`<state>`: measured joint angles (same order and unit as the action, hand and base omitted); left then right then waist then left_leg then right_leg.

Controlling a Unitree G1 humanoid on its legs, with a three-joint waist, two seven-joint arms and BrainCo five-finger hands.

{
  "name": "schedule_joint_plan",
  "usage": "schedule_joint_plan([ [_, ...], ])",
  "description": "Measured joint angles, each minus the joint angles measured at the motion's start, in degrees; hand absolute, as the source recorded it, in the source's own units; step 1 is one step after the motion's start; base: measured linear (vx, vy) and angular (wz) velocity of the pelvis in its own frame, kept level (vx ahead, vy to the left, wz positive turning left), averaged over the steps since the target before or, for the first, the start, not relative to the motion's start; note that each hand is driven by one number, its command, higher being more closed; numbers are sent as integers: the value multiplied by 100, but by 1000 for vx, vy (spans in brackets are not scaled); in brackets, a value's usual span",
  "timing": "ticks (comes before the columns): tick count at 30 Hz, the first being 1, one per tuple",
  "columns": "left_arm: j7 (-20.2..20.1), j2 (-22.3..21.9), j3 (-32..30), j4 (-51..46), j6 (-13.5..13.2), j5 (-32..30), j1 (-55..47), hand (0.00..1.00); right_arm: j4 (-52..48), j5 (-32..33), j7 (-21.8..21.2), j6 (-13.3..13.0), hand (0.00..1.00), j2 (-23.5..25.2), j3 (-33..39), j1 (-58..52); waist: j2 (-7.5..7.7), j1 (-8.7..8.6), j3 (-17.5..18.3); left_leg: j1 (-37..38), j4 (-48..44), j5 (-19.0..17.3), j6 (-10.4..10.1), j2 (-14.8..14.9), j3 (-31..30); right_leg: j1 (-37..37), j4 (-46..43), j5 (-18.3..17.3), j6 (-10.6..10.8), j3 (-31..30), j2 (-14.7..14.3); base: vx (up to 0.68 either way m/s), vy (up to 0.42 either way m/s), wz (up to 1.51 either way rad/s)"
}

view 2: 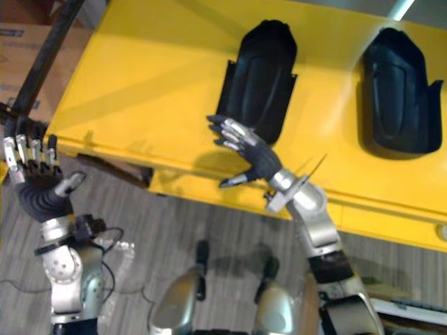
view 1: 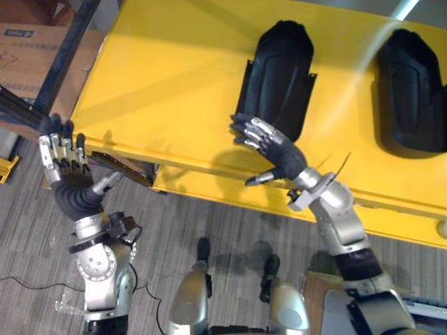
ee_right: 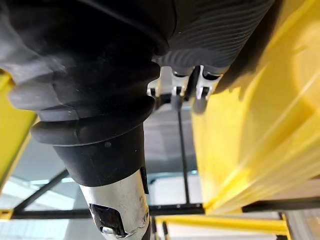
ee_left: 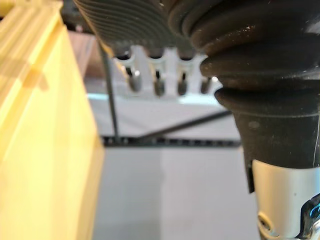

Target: Walk over and take plastic housings, then place them on the shelf

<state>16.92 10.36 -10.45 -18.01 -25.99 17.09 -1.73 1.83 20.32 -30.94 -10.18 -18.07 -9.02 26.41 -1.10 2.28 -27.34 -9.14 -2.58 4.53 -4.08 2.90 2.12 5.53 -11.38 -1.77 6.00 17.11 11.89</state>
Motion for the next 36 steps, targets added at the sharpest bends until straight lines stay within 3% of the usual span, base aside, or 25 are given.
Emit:
schedule_joint_plan([
  [5,94,-67,-96,1,25,9,-97,0,196,-38,106,-36,0,3,0,156,-2,10,-1,1,-4,0,0,0,-18,0,-27,-27,3,9,1,0,0,0],
  [11,62,-189,-235,1,22,11,-165,0,569,-34,144,-350,0,7,-1,328,-3,11,-1,0,1,2,2,-13,-27,0,-32,-33,4,16,13,0,0,0],
  [25,-145,-191,-217,-25,21,38,-143,0,1007,-34,358,-529,0,2,4,462,-19,11,-10,4,16,4,4,-47,-49,-5,-46,-53,3,28,38,0,0,0],
  [27,-256,-195,-168,-146,17,42,-161,0,686,-31,360,-531,0,2,70,318,-19,11,-10,25,38,5,3,-49,-54,-32,-38,-52,4,38,38,0,0,0],
  [31,-506,-203,1,-442,-72,38,-231,0,-1178,157,504,-640,0,52,487,-483,18,-11,18,423,270,7,5,-44,36,-352,119,-46,12,8,32,48,-1,-11],
  [33,-744,-212,62,-617,-163,39,-288,0,-2076,369,725,-833,0,270,1047,-989,140,-85,259,554,438,5,5,-16,173,-402,282,-2,67,-81,5,79,-3,-22],
  [36,-968,-248,116,-648,-185,56,-401,0,-2627,355,1196,-962,0,546,1829,-1758,293,-190,772,872,714,-14,-5,5,513,-487,533,74,112,-373,-55,139,-7,-49],
])
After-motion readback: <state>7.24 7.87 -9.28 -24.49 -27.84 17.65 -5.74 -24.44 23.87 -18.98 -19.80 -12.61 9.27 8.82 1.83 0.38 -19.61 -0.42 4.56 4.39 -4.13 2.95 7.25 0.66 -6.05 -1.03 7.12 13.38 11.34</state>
